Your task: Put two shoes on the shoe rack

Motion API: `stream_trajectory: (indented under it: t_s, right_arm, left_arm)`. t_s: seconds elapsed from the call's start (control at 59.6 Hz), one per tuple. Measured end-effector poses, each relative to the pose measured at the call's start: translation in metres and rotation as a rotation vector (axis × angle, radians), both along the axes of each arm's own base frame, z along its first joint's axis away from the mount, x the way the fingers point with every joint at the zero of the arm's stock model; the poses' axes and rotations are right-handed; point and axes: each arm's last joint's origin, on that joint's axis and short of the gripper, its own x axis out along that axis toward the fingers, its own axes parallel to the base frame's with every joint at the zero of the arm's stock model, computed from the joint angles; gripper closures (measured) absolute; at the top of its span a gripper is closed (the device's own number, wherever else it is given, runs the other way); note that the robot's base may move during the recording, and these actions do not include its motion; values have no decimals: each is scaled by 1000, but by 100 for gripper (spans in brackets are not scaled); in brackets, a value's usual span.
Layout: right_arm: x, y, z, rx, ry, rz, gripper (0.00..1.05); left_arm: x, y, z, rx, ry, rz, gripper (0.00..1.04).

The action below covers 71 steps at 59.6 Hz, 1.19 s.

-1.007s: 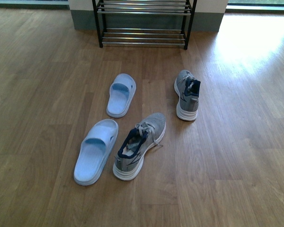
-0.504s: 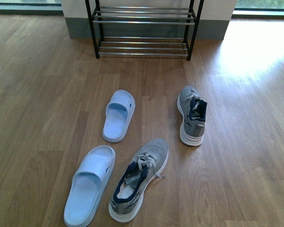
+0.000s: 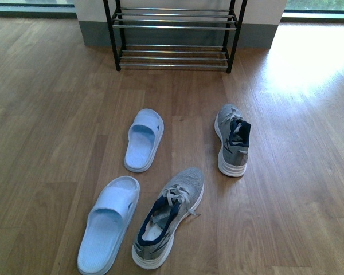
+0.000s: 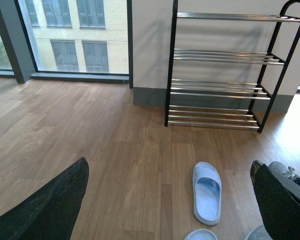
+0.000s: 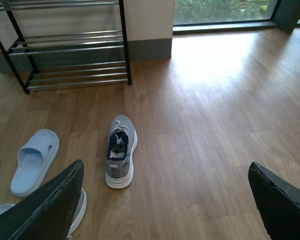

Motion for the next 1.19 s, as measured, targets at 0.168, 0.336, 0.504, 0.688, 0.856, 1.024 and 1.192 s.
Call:
stream_trajectory:
  t_s: [0.168, 0.336, 0.504, 0.688, 0.856, 1.024, 1.192]
  right_arm:
    - [-13, -4, 1, 18, -6, 6, 9]
    - [-30, -9, 1, 23, -17, 0, 9]
    - [-34, -5, 4, 24, -81, 20, 9]
    - [-35, -4, 7, 1, -128, 34, 11]
    - [-35, -13, 12, -40, -174, 272, 40]
    - [-35, -13, 11, -54, -172, 294, 68]
    - [-35, -13, 11, -61, -171, 294, 37]
  left_arm:
    - [0, 0, 0, 0, 0, 0, 9]
    - [0, 0, 0, 0, 0, 0, 9]
    - [0, 0, 0, 0, 0, 0, 9]
    - [0, 0, 0, 0, 0, 0, 9]
    - [0, 0, 0, 0, 0, 0, 9]
    - [0, 0, 0, 0, 0, 0, 9]
    - [0, 0, 0, 0, 0, 0, 9]
